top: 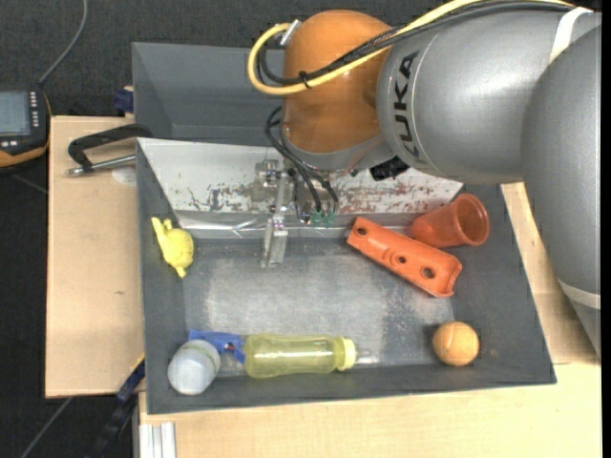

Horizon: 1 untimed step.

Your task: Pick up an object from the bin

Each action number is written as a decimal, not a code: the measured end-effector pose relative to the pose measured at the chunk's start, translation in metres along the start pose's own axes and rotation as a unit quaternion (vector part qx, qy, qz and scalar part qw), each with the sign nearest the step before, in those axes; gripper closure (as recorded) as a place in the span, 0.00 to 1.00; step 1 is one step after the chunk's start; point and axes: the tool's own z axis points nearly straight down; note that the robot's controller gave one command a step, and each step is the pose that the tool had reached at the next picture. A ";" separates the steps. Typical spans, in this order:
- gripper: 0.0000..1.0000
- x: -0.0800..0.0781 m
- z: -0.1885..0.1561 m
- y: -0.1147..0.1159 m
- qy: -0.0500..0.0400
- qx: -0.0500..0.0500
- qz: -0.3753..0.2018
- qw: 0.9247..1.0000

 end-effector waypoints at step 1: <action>0.00 -0.002 -0.005 -0.001 -0.004 -0.001 0.001 1.000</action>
Offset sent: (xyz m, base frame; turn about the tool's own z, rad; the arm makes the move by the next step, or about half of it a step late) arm -0.0087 -0.0591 -0.0544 0.0871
